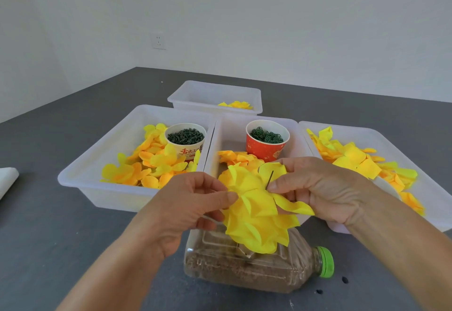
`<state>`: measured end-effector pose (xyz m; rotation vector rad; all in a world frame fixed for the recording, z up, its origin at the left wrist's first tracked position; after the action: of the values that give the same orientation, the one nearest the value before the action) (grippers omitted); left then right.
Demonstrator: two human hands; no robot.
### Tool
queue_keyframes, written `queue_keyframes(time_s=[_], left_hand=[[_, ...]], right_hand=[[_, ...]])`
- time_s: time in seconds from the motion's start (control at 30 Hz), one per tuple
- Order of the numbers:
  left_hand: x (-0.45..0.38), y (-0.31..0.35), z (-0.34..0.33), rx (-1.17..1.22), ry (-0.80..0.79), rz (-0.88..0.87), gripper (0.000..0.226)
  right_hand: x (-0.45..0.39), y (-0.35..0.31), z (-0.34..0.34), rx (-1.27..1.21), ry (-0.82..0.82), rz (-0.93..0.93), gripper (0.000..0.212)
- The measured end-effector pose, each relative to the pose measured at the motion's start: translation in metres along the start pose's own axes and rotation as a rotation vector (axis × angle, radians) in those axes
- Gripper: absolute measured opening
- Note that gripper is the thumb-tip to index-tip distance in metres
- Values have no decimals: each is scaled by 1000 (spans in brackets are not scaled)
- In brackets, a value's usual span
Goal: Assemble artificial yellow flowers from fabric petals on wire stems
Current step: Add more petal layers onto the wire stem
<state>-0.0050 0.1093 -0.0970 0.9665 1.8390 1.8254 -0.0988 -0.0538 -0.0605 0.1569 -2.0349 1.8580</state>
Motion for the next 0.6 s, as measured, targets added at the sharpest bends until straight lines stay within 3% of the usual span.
queue_keyframes(time_s=[0.17,0.4,0.6], left_hand=[[-1,-7,-2,76,-18,27,50],[0,-9,-2,77,-43,5,24],[0,-7,-2,77,-81,21,38]], right_hand=[[2,2,-1,22,33,-4,36],[2,4,0,123,125,0,23],[2,8,1,192,211,30,24]])
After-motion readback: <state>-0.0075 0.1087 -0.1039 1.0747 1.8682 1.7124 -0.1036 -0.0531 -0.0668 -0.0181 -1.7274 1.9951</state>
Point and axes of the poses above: each hand's wrist, its own x-axis away from the middle knuckle, its own z-axis out of the back of the hand, y = z × x, the point moved 2 cm from there along -x, towards the middle knuckle, and after that the axes turned 5 degrees about x, right-handed, at the moved point
